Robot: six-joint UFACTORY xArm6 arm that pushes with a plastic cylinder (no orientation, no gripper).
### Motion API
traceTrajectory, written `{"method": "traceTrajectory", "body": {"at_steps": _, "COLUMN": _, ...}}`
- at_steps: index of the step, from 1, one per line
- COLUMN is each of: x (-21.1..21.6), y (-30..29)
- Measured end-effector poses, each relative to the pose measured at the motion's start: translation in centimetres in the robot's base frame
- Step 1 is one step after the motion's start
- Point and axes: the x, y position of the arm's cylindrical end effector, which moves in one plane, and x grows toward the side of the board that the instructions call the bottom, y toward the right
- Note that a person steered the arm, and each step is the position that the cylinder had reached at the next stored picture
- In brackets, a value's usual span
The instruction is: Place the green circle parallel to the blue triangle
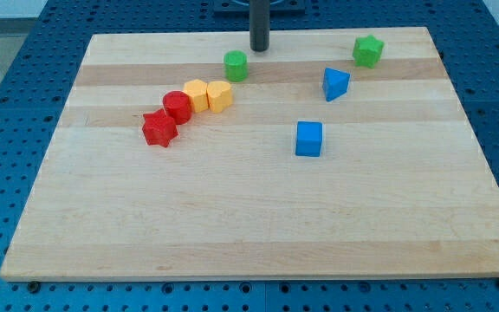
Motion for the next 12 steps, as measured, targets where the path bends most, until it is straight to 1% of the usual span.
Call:
{"method": "traceTrajectory", "body": {"at_steps": 1, "x": 0.1, "y": -1.1}}
{"method": "traceTrajectory", "body": {"at_steps": 2, "x": 1.3, "y": -3.2}}
{"method": "traceTrajectory", "body": {"at_steps": 4, "x": 2.8, "y": -5.1}}
{"method": "traceTrajectory", "body": {"at_steps": 5, "x": 2.9, "y": -5.1}}
{"method": "traceTrajectory", "body": {"at_steps": 7, "x": 5.4, "y": -4.0}}
{"method": "traceTrajectory", "body": {"at_steps": 12, "x": 7.4, "y": -3.8}}
